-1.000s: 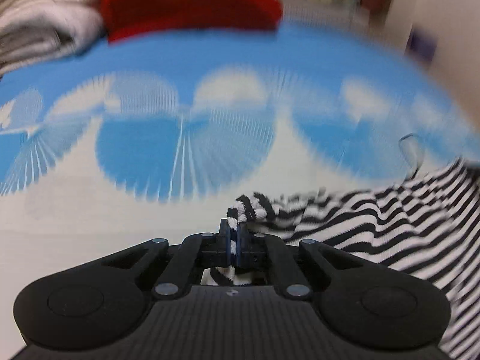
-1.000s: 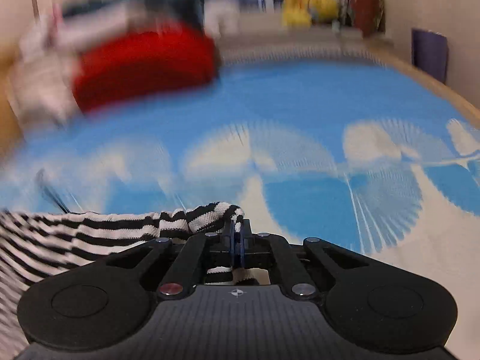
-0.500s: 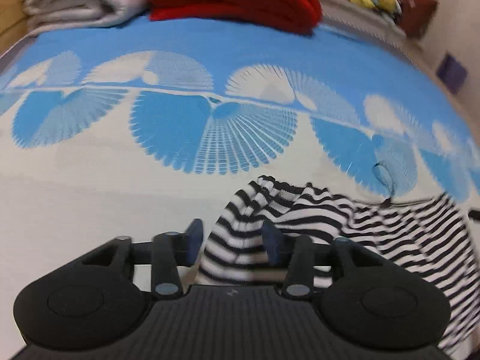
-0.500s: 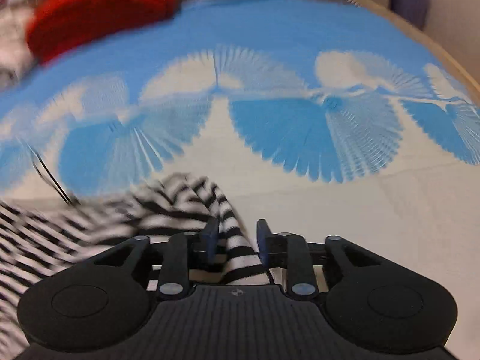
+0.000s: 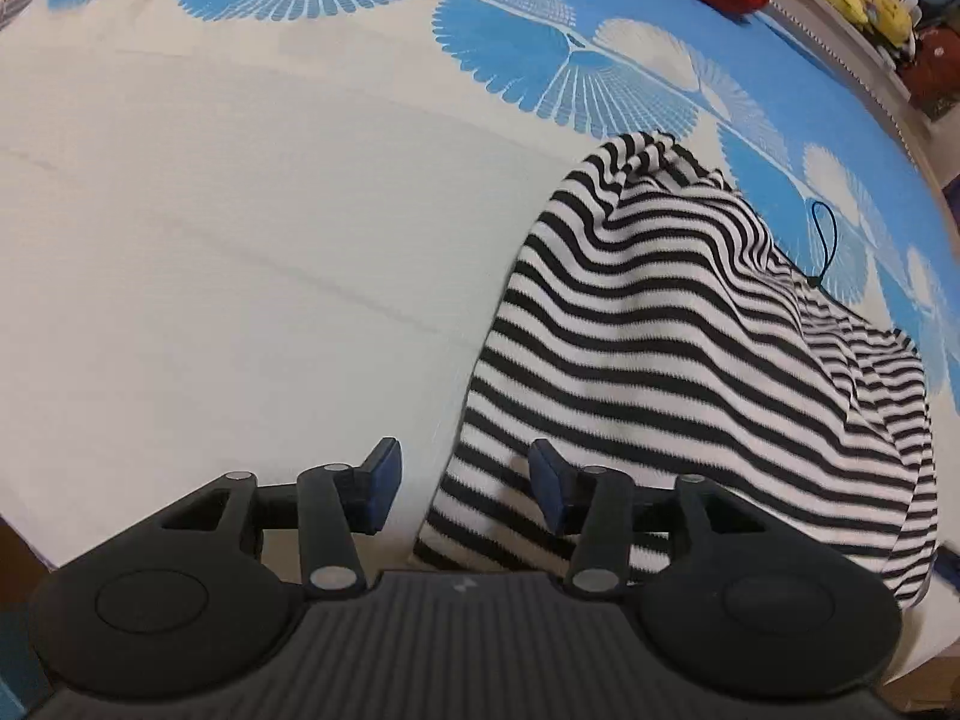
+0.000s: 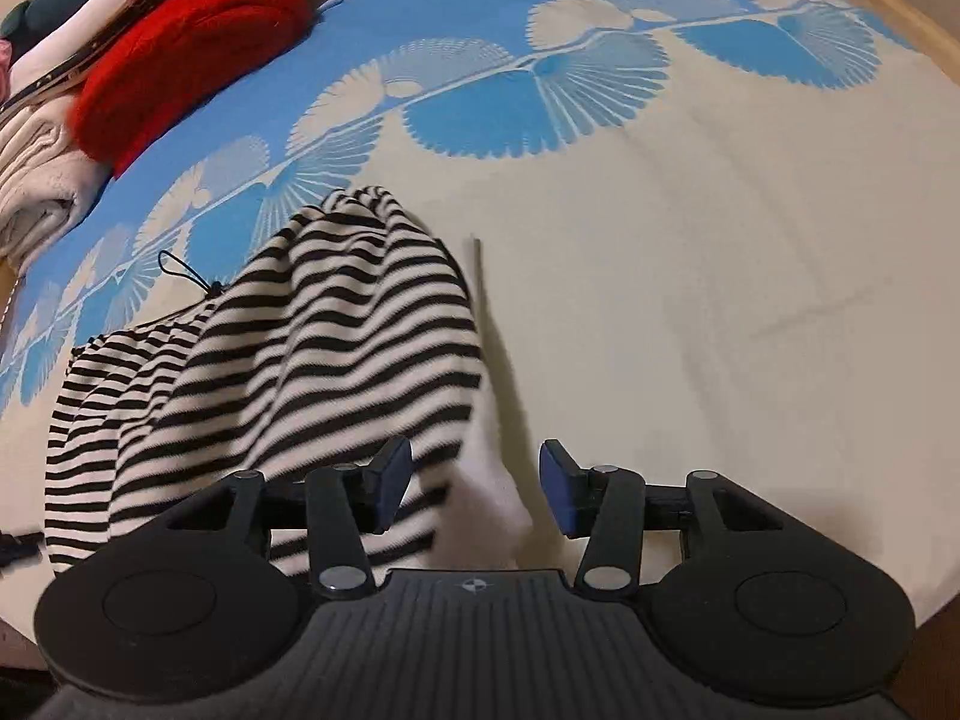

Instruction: Fold small clothes

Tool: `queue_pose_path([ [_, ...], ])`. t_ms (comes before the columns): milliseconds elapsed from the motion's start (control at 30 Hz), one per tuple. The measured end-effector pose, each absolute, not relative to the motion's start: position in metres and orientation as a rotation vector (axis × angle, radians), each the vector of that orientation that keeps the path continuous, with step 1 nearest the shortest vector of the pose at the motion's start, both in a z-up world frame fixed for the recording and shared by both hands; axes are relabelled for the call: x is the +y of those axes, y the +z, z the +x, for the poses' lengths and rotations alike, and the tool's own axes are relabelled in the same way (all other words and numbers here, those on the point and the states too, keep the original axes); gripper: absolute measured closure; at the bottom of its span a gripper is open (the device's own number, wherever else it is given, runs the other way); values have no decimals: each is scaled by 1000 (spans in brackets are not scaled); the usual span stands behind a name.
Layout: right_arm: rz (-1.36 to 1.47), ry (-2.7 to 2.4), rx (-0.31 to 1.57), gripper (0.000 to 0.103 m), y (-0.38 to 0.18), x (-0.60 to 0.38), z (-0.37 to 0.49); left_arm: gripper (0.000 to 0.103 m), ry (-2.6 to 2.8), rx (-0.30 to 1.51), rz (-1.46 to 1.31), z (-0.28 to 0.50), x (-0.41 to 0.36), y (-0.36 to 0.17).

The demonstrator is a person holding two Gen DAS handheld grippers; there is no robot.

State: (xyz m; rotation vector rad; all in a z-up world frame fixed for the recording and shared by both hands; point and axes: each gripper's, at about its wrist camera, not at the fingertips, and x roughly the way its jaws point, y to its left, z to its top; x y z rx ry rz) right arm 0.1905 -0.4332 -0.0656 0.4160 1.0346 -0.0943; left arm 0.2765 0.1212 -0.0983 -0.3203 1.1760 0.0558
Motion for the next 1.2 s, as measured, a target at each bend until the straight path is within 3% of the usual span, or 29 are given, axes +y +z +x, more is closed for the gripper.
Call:
queue_pose_path([
  [67,416,-115,1082,52,-77,-434,191,37,83,1203,-310,278,122,-105],
  [333,431,-110,1120,50,-93,-416,187,39,-10,1258,-301,281,106,-117],
  [367,408,-94,1122,51,-93,-412,188,45,-21,1262,-281,282,103,-118],
  [400,374,-77,1117,61,-92,-407,188,73,-31,1263,-265,283,100,-119],
  [433,355,-64,1110,72,-90,-405,189,90,-39,1271,-254,284,99,-121],
  [467,342,-54,1101,86,-88,-404,189,98,-34,1272,-246,284,99,-121],
  [667,469,-4,878,91,-36,-428,170,101,30,1091,-214,263,111,-84],
  [800,484,-153,1068,91,-73,-436,175,101,101,1258,-232,268,123,-115],
  [900,408,-181,1168,89,-97,-426,178,97,89,1272,-172,267,116,-115],
  [1033,350,-240,1098,77,-83,-424,175,92,129,1158,-95,260,110,-95],
  [1200,240,-353,870,75,-53,-419,161,88,-58,980,-126,253,83,-64],
])
